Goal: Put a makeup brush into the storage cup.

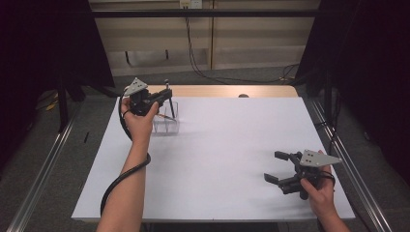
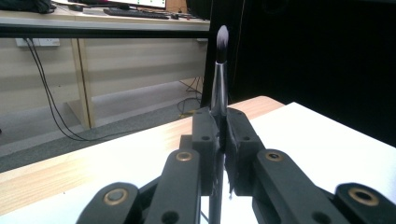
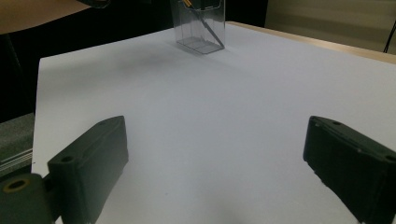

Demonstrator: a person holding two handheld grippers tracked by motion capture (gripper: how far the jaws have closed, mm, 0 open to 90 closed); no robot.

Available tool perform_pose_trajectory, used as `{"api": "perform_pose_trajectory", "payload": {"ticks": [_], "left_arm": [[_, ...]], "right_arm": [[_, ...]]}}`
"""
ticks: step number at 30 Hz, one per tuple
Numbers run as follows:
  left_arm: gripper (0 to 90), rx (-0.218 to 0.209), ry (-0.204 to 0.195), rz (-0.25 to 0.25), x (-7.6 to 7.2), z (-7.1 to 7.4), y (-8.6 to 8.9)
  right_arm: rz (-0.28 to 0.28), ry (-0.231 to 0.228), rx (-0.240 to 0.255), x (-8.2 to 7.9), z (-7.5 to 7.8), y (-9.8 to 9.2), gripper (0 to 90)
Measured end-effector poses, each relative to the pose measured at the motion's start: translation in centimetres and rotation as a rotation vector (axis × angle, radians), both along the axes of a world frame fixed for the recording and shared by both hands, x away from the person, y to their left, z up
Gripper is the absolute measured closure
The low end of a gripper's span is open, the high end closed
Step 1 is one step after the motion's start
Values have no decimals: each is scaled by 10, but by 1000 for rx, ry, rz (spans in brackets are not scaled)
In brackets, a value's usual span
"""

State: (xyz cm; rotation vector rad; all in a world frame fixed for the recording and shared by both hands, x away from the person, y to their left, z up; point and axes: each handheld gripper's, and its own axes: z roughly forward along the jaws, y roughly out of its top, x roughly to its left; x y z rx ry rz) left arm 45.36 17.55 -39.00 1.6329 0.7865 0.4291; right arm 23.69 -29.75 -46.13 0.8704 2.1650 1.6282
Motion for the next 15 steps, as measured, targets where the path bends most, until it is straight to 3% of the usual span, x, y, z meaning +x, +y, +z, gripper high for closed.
{"api": "perform_pose_trajectory", "payload": {"ticks": [15], "left_arm": [[833,15,14,-11,-1,-8,-4]], "right_arm": [[3,0,-2,0,0,1,61]]}}
